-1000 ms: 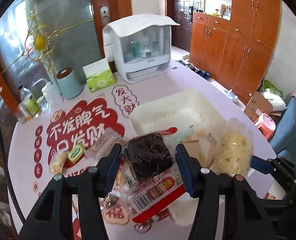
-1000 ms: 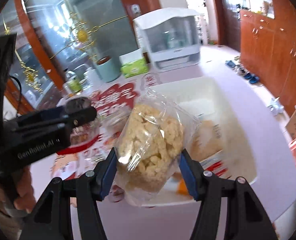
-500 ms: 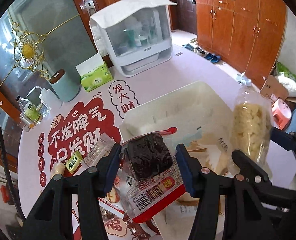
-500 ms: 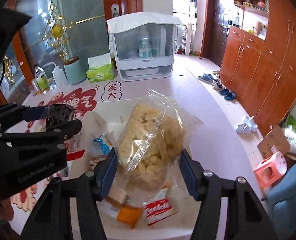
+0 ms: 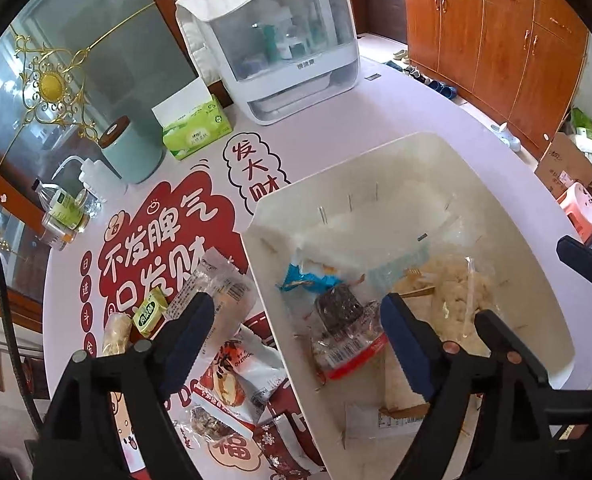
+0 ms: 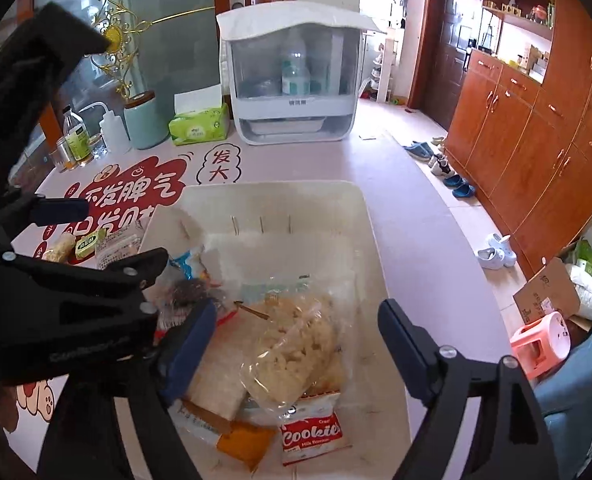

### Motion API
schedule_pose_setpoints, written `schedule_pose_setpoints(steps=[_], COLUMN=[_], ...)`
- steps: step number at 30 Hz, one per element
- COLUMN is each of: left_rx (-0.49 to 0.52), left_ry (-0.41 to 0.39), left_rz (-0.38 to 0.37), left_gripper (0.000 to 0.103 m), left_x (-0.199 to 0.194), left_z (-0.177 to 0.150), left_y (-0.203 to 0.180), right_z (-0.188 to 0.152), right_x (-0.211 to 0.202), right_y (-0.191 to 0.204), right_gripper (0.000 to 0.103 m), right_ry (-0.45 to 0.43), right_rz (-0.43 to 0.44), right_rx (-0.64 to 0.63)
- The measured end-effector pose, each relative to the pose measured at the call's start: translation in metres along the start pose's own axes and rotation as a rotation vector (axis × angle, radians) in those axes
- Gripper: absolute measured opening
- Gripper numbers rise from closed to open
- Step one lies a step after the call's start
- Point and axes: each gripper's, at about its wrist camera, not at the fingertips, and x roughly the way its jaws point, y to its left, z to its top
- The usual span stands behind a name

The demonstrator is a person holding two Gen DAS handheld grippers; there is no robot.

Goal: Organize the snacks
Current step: 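Carry both snacks into the white tray and open both tools, then move both tools back over the remaining snacks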

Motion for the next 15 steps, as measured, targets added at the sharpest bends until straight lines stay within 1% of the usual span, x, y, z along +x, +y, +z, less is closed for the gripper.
schedule_pose_setpoints(steps=[9, 15], left_rx=[-0.001, -0.015], left_ry=[0.009, 0.017], left_rz=[0.011, 0.015], left_gripper=[0.085, 0.085], left_x=[-0.005, -0.014], left_z=[-0.008, -0.023], left_y=[-0.001, 0.003], right_z=[-0.004, -0.012], right_x=[0.004, 0.003], right_y=[0.001, 0.005], right_gripper=[0.085, 0.085], right_ry=[0.026, 0.05], right_rz=[0.024, 0.054], right_rx=[0.01, 0.014])
